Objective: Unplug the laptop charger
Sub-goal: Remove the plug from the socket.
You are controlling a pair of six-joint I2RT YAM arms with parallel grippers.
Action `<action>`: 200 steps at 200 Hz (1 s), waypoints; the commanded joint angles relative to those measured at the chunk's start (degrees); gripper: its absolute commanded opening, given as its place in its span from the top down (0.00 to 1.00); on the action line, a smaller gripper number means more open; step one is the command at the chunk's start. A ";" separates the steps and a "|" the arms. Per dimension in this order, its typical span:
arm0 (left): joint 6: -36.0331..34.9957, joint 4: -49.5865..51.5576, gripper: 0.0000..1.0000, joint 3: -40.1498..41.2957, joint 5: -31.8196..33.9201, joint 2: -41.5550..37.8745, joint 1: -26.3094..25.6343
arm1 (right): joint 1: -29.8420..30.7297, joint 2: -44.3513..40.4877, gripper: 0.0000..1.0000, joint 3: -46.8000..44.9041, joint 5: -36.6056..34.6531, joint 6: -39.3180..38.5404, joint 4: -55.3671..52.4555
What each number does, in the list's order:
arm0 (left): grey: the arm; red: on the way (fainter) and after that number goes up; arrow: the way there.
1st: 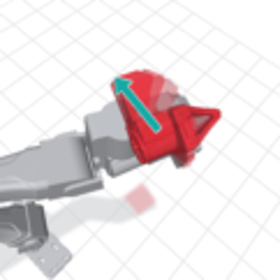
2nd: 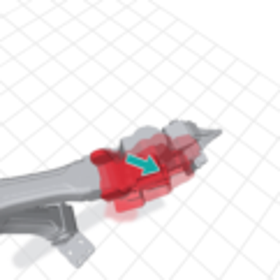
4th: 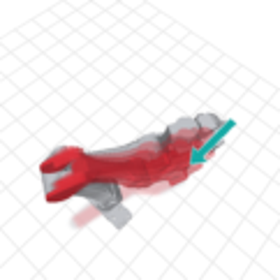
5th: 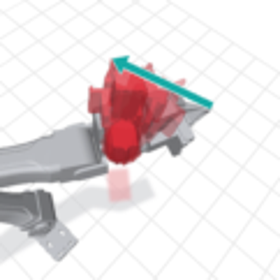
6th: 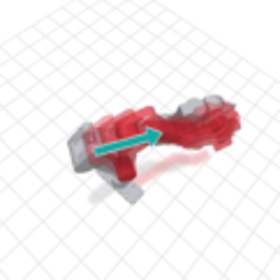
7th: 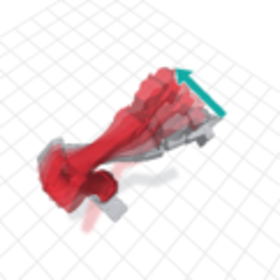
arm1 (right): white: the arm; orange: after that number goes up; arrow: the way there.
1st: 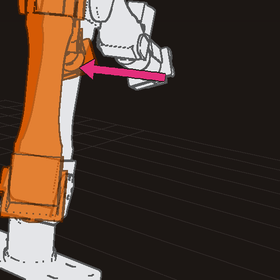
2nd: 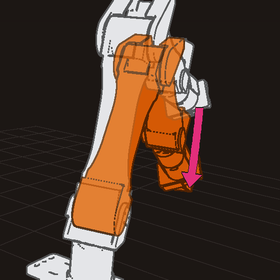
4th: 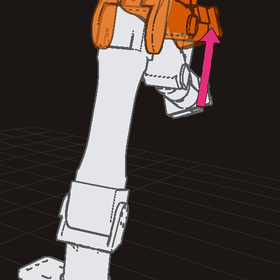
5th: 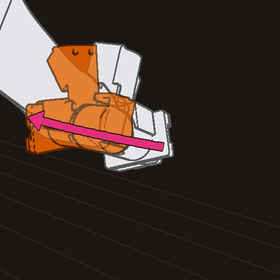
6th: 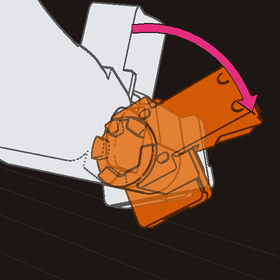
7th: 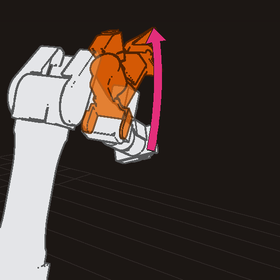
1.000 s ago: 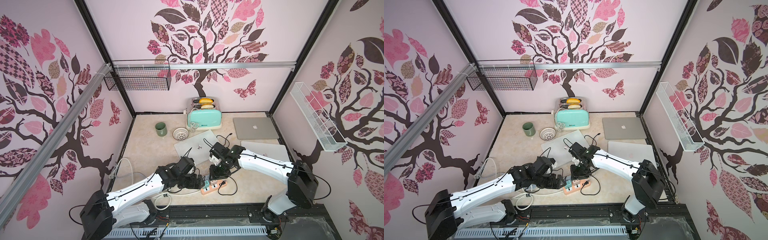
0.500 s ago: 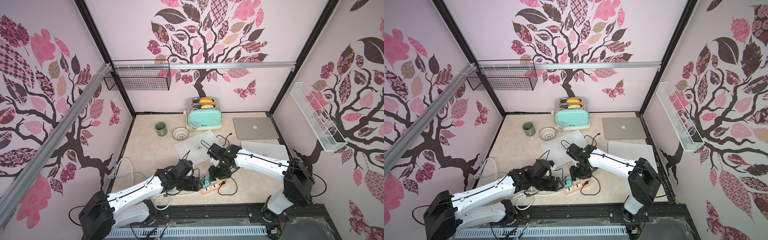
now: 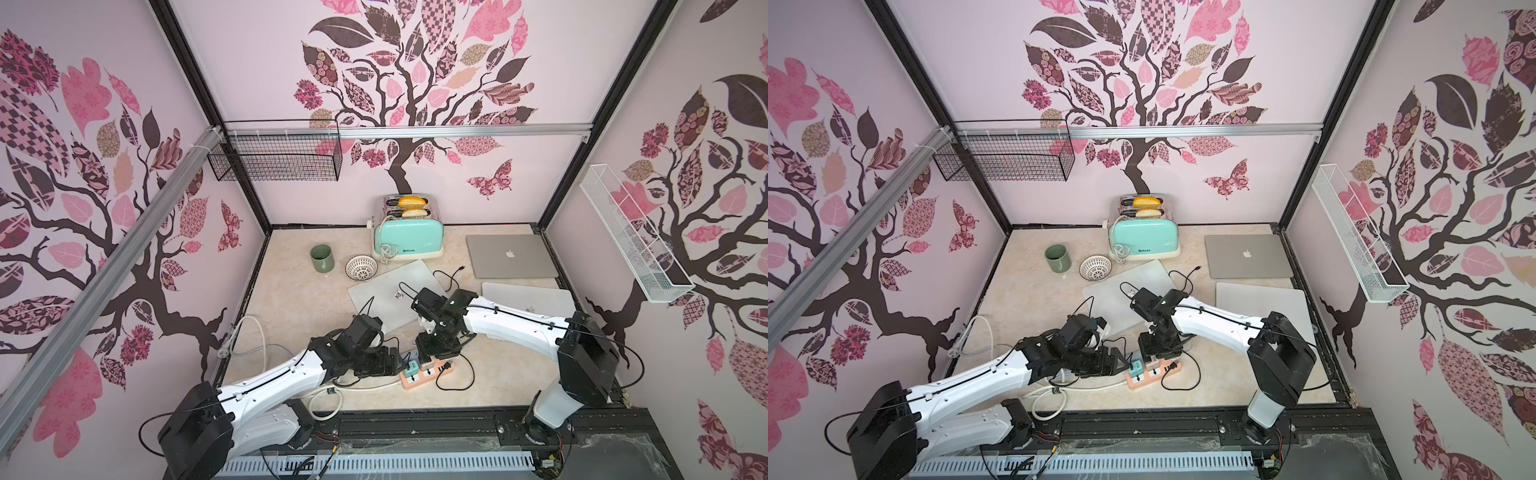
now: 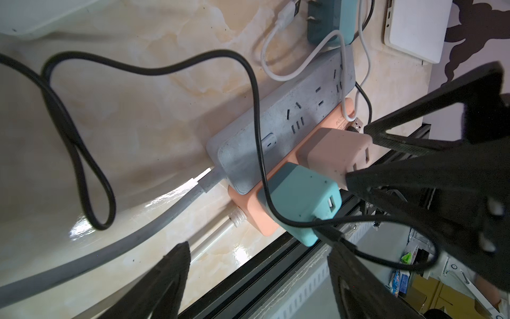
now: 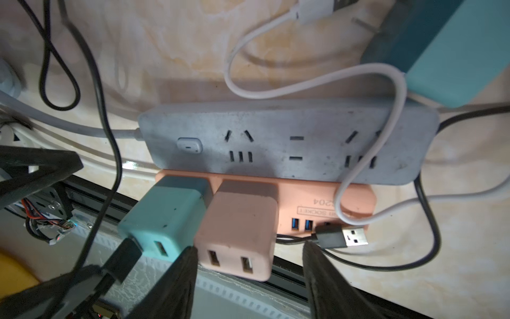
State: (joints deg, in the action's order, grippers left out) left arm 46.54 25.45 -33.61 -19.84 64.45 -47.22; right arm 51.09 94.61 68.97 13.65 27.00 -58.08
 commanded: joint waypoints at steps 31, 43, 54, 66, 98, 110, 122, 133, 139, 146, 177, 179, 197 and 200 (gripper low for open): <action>0.40 -1.82 0.18 1.07 -0.22 0.94 0.29 | 0.67 1.40 0.43 0.22 -1.24 -0.45 0.96; 0.30 -1.71 0.18 1.20 -0.20 0.95 0.29 | 0.74 1.37 0.47 0.60 -1.25 -0.38 0.75; 0.18 -1.55 0.18 1.30 -0.20 1.08 0.24 | 0.85 1.05 0.51 0.72 -1.32 -0.29 0.69; 0.00 -1.46 0.18 1.53 -0.28 1.34 0.27 | 0.85 0.71 0.53 1.01 -1.43 -0.20 0.54; -0.42 -1.69 0.18 2.05 -0.57 2.21 0.29 | 1.03 0.33 0.61 1.52 -1.17 0.06 0.25; -0.45 -1.81 0.18 2.18 -0.49 2.40 0.25 | 1.12 0.22 0.65 1.78 -0.85 0.14 0.17; -0.58 -1.71 0.18 2.34 -0.36 2.74 0.28 | 1.18 0.05 0.68 2.14 -0.47 0.32 0.21; -0.67 -1.81 0.18 2.40 -0.29 2.96 0.29 | 1.25 -0.04 0.70 2.45 -0.25 0.41 0.14; -0.65 -1.80 0.18 2.53 -0.29 3.04 0.29 | 1.22 -0.04 0.72 2.71 -0.23 0.37 -0.07; -0.56 -1.90 0.18 2.61 -0.34 3.05 0.27 | 1.28 -0.12 0.73 3.06 -0.28 0.42 -0.26; -0.62 -1.90 0.18 3.00 -0.31 2.83 0.29 | 1.29 -0.89 0.79 4.56 -0.22 0.61 -0.92; -0.68 -1.88 0.18 3.04 -0.30 2.89 0.29 | 1.29 -0.98 0.80 4.67 -0.27 0.71 -0.96; -0.88 -2.12 0.18 3.30 -0.46 3.43 0.29 | 1.29 -1.56 0.81 5.86 -0.37 1.11 -1.50; -0.90 -2.20 0.18 3.33 -0.53 3.56 0.29 | 1.29 -1.68 0.81 5.98 -0.32 1.16 -1.57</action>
State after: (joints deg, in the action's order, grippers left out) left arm 46.48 23.62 -31.24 -20.62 67.00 -47.11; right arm 51.96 95.61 70.81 12.75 27.20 -59.40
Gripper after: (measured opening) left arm 0.818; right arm 0.421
